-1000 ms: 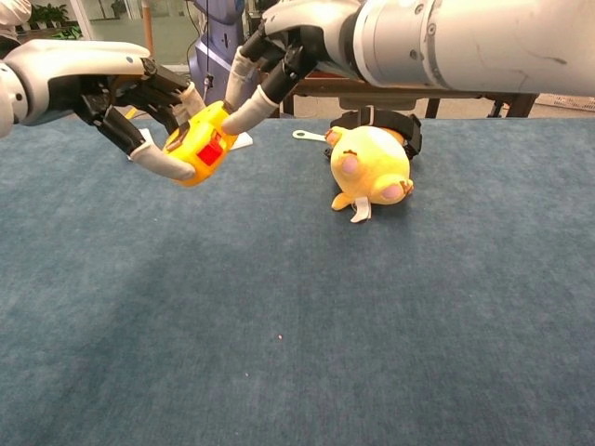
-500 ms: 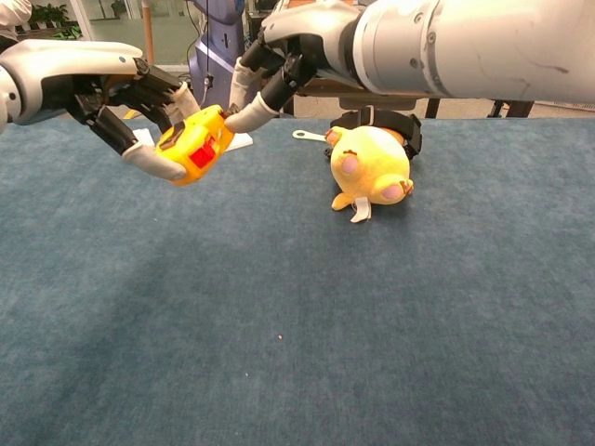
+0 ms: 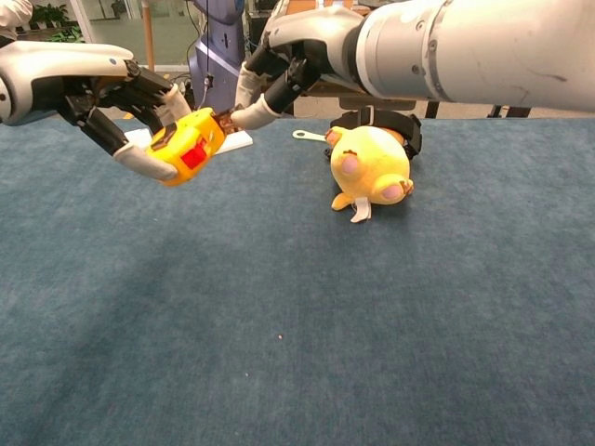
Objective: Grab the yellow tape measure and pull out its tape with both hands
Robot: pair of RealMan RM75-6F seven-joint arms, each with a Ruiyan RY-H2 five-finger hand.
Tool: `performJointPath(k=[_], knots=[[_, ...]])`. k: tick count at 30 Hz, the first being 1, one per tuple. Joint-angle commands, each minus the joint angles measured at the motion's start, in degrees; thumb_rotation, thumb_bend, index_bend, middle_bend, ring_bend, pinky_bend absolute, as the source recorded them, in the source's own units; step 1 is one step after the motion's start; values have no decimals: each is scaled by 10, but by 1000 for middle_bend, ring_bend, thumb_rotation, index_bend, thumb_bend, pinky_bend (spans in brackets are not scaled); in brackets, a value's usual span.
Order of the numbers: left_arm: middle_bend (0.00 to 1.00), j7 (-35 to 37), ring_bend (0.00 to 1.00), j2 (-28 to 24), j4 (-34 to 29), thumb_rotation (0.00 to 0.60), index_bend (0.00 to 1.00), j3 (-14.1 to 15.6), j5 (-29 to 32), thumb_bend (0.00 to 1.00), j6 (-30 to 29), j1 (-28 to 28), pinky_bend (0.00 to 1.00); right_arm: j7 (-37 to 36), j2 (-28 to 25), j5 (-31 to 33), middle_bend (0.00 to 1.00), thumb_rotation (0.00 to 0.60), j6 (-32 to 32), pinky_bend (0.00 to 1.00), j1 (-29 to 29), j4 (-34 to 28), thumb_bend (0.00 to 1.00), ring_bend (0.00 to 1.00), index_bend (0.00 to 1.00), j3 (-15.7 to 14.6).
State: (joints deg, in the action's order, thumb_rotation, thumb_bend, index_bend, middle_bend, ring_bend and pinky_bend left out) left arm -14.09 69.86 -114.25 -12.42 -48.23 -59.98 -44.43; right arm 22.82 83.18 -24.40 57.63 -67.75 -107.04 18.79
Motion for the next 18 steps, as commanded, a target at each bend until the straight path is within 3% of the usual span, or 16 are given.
performJointPath(k=[1, 9, 18], knots=[[473, 0, 299, 0, 0, 600, 495, 0, 0, 145, 0, 0, 127, 0, 1, -2, 227, 600, 1, 10, 0, 1, 517, 28, 627, 0], [473, 1, 298, -1, 5, 600, 495, 3, -1, 145, -1, 3, 127, -6, -4, -11, 265, 600, 7, 10, 9, -5, 590, 45, 674, 1], [473, 6, 298, -6, 26, 600, 495, 15, -3, 145, 6, 13, 127, -33, -53, -57, 290, 600, 25, 10, 53, -49, 597, 60, 704, -5]])
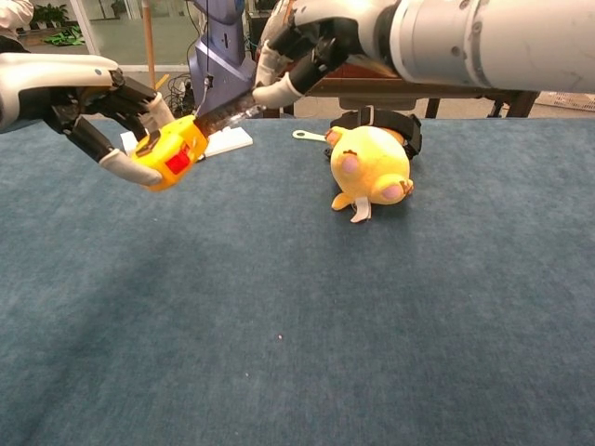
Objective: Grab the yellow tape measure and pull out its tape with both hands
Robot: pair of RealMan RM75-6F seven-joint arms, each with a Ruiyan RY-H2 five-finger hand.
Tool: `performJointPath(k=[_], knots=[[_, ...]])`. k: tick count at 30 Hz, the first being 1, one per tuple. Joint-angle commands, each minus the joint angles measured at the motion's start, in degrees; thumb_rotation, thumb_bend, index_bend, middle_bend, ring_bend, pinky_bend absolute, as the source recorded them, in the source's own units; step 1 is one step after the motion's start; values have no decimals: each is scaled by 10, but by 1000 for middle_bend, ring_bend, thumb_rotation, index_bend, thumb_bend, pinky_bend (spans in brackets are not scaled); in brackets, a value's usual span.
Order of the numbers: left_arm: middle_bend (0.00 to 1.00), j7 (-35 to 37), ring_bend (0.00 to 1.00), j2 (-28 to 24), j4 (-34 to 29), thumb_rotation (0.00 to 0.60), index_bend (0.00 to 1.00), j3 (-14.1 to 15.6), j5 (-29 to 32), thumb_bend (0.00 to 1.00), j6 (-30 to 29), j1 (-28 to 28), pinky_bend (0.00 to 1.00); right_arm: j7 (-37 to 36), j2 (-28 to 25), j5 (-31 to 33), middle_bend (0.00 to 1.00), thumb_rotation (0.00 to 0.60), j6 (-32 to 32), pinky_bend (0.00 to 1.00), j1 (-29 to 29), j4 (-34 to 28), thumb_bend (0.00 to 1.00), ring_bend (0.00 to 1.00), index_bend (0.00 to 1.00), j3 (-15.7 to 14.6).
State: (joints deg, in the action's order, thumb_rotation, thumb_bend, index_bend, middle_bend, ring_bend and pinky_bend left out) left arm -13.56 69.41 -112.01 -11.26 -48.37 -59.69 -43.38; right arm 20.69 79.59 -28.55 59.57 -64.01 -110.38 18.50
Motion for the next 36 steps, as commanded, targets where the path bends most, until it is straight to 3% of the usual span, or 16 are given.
performJointPath(k=[1, 12, 22, 29, 36], knots=[[473, 1, 298, -3, 7, 600, 495, 5, -2, 146, 6, 3, 127, -16, -25, -21, 295, 600, 7, 10, 22, -22, 597, 64, 708, -3], [473, 16, 298, -13, 44, 600, 498, 32, -12, 145, 43, 14, 127, -79, -150, -121, 327, 600, 24, 10, 121, -111, 597, 88, 740, -19], [473, 62, 297, -7, 65, 600, 499, 34, -16, 145, 70, 28, 127, -157, -243, -218, 335, 600, 44, 10, 211, -160, 597, 93, 741, -25], [473, 87, 297, 1, 72, 600, 498, 33, -21, 145, 76, 37, 127, -191, -265, -242, 339, 600, 37, 10, 233, -161, 597, 97, 743, -19], [473, 110, 298, 26, 96, 600, 497, 29, -56, 145, 43, 56, 127, -206, -262, -241, 339, 600, 23, 10, 237, -154, 597, 99, 743, -14]])
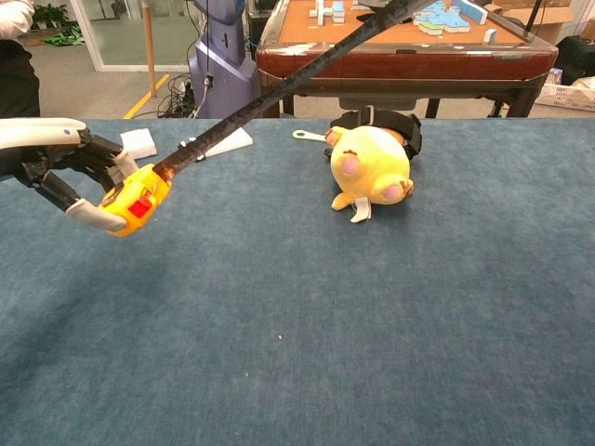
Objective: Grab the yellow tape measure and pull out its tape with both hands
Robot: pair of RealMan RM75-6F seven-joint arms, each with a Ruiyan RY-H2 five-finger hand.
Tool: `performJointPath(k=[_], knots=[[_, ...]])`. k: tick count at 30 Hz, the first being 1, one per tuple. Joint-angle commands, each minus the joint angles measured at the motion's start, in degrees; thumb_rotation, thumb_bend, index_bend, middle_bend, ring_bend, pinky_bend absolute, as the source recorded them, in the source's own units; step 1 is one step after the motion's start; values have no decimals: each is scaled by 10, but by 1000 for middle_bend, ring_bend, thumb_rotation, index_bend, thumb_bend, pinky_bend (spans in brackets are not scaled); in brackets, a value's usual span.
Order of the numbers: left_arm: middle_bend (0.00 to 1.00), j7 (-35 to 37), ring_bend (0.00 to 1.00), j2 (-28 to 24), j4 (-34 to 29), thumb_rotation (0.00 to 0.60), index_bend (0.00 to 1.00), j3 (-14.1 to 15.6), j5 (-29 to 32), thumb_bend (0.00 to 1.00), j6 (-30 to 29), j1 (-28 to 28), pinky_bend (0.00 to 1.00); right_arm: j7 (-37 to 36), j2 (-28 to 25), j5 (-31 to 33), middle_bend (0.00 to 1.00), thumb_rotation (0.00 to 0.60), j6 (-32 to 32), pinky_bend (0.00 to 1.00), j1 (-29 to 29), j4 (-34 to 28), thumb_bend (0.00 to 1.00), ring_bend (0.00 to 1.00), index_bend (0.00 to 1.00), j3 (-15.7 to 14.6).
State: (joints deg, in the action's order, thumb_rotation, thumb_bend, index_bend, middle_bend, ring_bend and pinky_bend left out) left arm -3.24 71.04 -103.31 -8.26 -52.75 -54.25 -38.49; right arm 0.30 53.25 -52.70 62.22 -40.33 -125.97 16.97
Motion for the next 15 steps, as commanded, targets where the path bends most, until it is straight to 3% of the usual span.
performJointPath(k=[1, 15], knots=[[473, 9, 298, 14, 16, 600, 497, -1, -20, 145, -17, 10, 127, -3, 2, 1, 339, 600, -8, 10, 0, 2, 597, 99, 743, 1], [473, 50, 297, 38, 59, 600, 499, -5, -80, 145, -26, 28, 127, -11, -5, 5, 339, 600, -19, 10, 4, -1, 597, 99, 743, 10]])
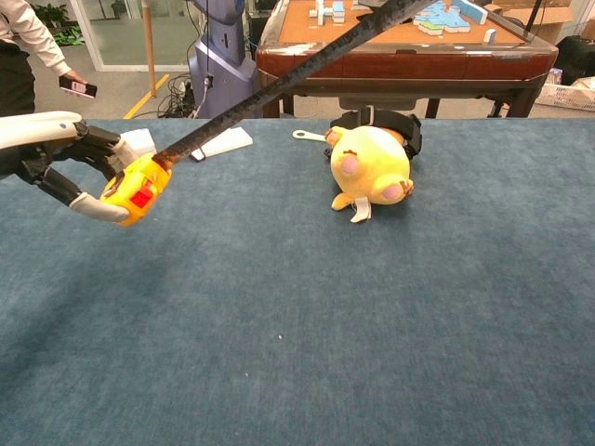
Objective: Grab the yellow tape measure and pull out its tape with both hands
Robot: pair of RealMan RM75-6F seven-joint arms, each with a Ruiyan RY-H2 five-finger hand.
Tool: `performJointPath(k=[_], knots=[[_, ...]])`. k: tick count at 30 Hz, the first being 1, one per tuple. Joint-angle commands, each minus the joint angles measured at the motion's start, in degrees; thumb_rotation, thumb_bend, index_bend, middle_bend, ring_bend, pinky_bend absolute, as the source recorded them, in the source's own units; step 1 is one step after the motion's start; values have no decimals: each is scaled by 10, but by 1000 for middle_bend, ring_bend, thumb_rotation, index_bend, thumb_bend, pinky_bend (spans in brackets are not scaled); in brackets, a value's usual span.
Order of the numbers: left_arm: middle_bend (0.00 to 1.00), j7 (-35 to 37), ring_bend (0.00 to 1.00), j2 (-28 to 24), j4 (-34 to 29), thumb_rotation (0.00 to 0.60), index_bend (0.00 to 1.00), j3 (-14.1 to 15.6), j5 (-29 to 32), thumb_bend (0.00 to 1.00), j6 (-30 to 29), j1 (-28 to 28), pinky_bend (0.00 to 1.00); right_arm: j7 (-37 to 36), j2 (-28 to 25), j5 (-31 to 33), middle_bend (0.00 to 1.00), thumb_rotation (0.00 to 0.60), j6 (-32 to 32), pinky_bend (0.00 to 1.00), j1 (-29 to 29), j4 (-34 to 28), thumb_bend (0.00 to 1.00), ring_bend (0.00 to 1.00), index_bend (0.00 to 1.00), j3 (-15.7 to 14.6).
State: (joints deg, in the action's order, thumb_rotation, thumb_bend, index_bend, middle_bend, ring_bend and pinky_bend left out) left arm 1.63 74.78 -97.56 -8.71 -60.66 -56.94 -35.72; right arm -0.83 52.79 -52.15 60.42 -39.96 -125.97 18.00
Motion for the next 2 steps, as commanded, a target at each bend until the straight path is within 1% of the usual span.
performJointPath(k=[1, 2], knots=[[473, 1, 298, 0, 2, 600, 499, -2, -2, 145, 3, 1, 127, 1, -1, -1, 339, 600, -1, 10, 1, -1, 597, 99, 743, 0], [473, 2, 298, 0, 2, 600, 499, -2, -2, 145, 3, 1, 127, 1, -1, -1, 339, 600, 0, 10, 2, -1, 597, 99, 743, 0]])
